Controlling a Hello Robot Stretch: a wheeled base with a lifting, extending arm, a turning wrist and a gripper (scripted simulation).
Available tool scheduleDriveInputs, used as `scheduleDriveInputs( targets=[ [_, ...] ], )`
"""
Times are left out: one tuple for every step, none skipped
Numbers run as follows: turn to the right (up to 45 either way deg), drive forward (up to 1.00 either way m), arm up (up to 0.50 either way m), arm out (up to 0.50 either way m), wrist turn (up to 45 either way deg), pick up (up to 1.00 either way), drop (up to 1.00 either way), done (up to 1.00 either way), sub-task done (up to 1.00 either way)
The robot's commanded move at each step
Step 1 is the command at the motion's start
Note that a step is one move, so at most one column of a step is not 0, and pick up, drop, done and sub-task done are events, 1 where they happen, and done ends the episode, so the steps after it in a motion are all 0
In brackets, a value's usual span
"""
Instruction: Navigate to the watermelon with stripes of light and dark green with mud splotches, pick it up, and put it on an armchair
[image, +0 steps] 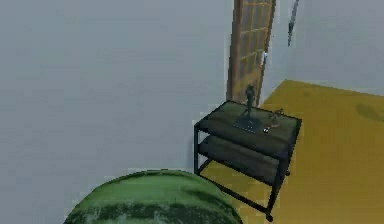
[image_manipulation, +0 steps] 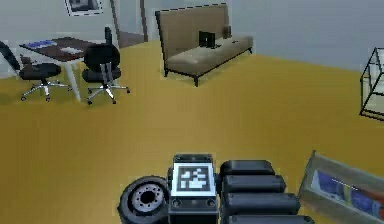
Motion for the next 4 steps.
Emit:
scheduleDriveInputs(
  targets=[
    [-45.0,0.0,0.0,0.0,0.0,0.0,0.0,0.0,0.0],
    [-36.0,0.0,0.0,0.0,0.0,0.0,0.0,0.0,0.0],
    [-45.0,0.0,0.0,0.0,0.0,0.0,0.0,0.0,0.0],
    [-45.0,0.0,0.0,0.0,0.0,0.0,0.0,0.0,0.0]
  ],
)
